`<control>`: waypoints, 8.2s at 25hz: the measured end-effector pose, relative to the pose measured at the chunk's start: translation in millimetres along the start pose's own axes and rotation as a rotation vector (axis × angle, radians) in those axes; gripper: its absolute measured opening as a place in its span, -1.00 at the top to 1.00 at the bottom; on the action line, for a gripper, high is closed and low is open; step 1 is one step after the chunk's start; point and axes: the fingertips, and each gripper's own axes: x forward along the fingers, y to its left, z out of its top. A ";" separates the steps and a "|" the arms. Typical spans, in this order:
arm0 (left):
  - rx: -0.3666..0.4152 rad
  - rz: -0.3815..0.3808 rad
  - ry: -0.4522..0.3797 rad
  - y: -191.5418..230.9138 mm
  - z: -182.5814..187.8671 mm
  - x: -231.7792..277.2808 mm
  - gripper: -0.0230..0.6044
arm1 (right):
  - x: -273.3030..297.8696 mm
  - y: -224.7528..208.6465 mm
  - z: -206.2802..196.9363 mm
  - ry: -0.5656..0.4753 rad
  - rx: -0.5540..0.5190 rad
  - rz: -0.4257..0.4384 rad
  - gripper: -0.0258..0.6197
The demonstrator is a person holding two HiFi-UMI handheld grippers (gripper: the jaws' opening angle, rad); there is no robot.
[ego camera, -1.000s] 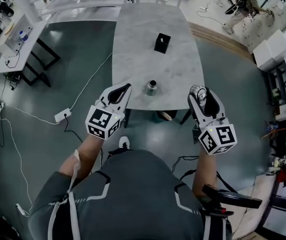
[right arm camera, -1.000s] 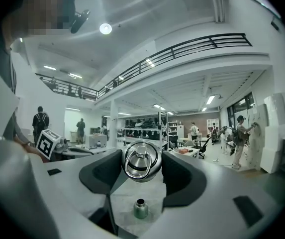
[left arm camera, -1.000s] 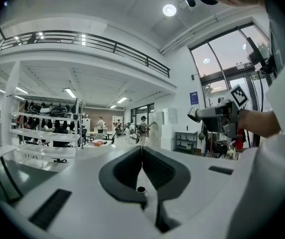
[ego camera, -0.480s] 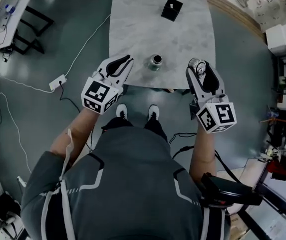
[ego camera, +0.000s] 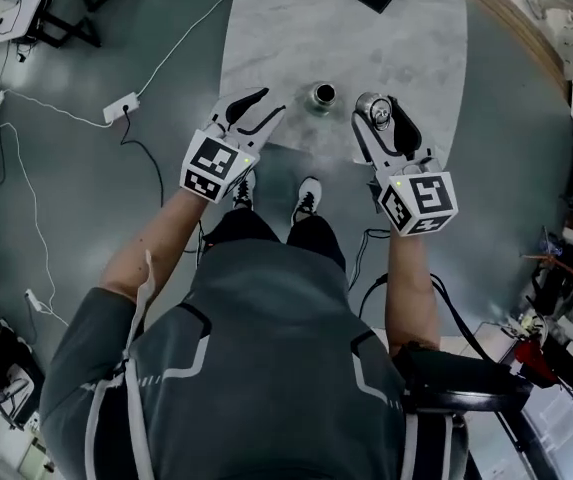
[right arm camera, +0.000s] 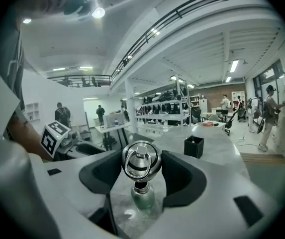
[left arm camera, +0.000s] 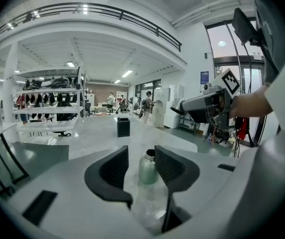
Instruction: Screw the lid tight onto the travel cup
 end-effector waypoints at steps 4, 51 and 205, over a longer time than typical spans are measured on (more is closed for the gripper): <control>0.045 -0.058 0.052 -10.0 -28.8 30.7 0.05 | 18.2 1.3 -19.9 0.052 -0.013 0.031 0.10; 0.137 -0.174 0.025 -39.8 -91.9 158.6 -0.24 | 108.1 8.1 -103.8 0.266 -0.170 0.242 0.10; 0.154 -1.012 0.086 -160.3 173.2 -117.3 -0.24 | -97.9 154.4 190.7 -0.110 -0.044 1.268 -0.08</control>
